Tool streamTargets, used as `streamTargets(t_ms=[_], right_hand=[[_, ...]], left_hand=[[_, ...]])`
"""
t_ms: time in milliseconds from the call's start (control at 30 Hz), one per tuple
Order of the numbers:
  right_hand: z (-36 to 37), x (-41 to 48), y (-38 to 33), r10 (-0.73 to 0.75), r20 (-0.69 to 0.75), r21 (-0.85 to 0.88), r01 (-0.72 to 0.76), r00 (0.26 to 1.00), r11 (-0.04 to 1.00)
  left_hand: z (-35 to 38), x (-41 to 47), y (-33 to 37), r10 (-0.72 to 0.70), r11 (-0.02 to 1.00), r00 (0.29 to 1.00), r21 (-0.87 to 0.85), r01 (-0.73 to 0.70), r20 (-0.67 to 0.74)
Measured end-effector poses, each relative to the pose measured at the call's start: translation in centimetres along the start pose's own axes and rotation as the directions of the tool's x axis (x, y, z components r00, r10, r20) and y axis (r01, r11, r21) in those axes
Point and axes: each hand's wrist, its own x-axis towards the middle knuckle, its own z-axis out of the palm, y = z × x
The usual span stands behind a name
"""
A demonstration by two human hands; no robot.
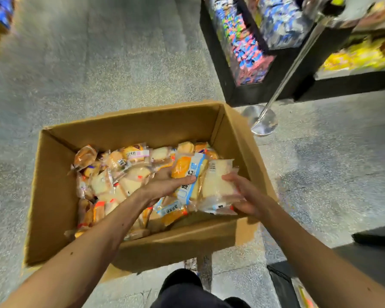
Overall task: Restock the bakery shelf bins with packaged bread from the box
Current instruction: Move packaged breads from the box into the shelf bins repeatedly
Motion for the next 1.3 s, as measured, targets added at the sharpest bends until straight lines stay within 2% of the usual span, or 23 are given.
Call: streamTargets(t_ms=[133, 300, 400, 567, 700, 767, 833, 933, 1033, 1100, 1200, 1300], right_hand=[[-3.9, -7.7, 0.9, -0.178, 0.075, 0.224, 0.157, 0.981, 0.962], [-10.1, -18.2, 4.2, -0.415, 0.005, 0.247, 0.401, 0.910, 0.882], [-14.3, -25.1, 6.8, -0.520, -0.090, 0.248, 0.525, 0.849, 0.814], [-21.6, -36.9, 11.3, -0.647, -0.334, 0.200, 0.723, 0.685, 0.662], [-25.6, -46.0, 14.5, -0.687, -0.538, 0.084, 0.842, 0.488, 0.533], [-27.3, -50.2, 15.9, -0.704, -0.590, 0.044, 0.887, 0.394, 0.459], [-28.9, -53.2, 16.9, -0.688, -0.643, 0.044, 0.913, 0.336, 0.405], [-31.6, -55.9, 17.5, -0.632, -0.739, 0.075, 0.960, 0.235, 0.269], [-33.7, -57.9, 17.5, -0.545, -0.822, 0.078, 0.981, 0.163, 0.176], [-35.2, -58.7, 17.1, -0.485, -0.866, 0.070, 0.990, 0.121, 0.122], [-37.4, -59.4, 15.5, -0.376, -0.927, -0.001, 0.999, 0.016, 0.044], [-39.2, -60.0, 13.8, -0.301, -0.951, -0.063, 0.997, -0.071, -0.037]], left_hand=[[7.2, -2.8, 4.6, 0.104, 0.988, 0.990, 0.104, -0.114, 0.092], [19.5, -7.9, 8.2, 0.253, 0.913, 0.920, 0.240, -0.329, 0.300], [27.4, -11.3, 9.4, 0.325, 0.838, 0.863, 0.305, -0.452, 0.386], [40.4, -16.7, 11.9, 0.355, 0.625, 0.675, 0.374, -0.686, 0.647], [50.5, -22.1, 13.7, 0.366, 0.432, 0.459, 0.289, -0.854, 0.810], [54.5, -24.3, 14.7, 0.361, 0.376, 0.374, 0.234, -0.897, 0.854], [57.9, -25.7, 15.7, 0.353, 0.421, 0.339, 0.176, -0.890, 0.872], [62.0, -27.3, 16.5, 0.331, 0.599, 0.323, 0.067, -0.798, 0.887], [65.1, -28.1, 17.1, 0.271, 0.794, 0.335, -0.013, -0.608, 0.902], [67.0, -28.1, 17.5, 0.251, 0.880, 0.346, -0.064, -0.470, 0.904], [70.1, -27.7, 18.5, 0.235, 0.934, 0.335, -0.116, -0.338, 0.913], [72.9, -27.6, 20.0, 0.203, 0.931, 0.294, -0.091, -0.354, 0.934]])
